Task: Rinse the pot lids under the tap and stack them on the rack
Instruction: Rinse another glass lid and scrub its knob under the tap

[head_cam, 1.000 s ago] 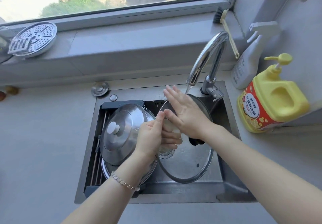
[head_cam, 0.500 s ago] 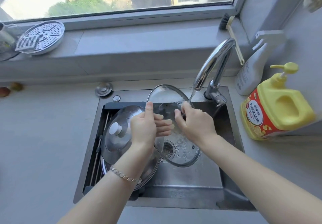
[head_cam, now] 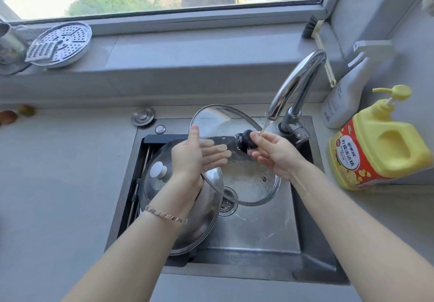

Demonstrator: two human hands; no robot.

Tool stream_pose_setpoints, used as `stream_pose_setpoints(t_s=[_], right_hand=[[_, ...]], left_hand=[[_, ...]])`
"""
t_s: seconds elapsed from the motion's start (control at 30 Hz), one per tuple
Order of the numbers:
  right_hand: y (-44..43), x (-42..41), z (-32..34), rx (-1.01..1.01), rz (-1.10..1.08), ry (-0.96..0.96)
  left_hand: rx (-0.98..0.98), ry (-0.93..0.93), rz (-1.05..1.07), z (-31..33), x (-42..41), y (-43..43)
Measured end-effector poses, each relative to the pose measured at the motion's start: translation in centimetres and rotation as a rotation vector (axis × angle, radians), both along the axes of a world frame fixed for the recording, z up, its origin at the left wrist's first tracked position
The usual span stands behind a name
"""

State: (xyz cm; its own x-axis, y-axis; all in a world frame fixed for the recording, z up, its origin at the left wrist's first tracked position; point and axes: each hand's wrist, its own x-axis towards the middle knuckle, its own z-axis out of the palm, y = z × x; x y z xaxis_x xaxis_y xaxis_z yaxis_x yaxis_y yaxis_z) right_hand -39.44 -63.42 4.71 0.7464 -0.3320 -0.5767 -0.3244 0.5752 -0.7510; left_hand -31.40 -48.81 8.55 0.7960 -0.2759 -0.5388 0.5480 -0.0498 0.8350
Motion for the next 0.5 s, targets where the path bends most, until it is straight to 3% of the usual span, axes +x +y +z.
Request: stream_pose_setpoints(t_s=[0.13, 0.4, 0.5], right_hand=[[-0.1, -0.5, -0.2, 0.117, 0.025, -0.072], [1.0, 0.6, -1.0, -0.261, -0.122, 0.122], [1.3, 0.6, -1.5, -0.309, -0.187, 0.123]], left_hand=[[0.02, -0.013, -0.007, -0.2, 0.2, 0.1], [0.014, -0.002, 0.01, -0.6, -1.0, -0.9], [0.029, -0.012, 0.004, -0.8, -1.0, -1.2]])
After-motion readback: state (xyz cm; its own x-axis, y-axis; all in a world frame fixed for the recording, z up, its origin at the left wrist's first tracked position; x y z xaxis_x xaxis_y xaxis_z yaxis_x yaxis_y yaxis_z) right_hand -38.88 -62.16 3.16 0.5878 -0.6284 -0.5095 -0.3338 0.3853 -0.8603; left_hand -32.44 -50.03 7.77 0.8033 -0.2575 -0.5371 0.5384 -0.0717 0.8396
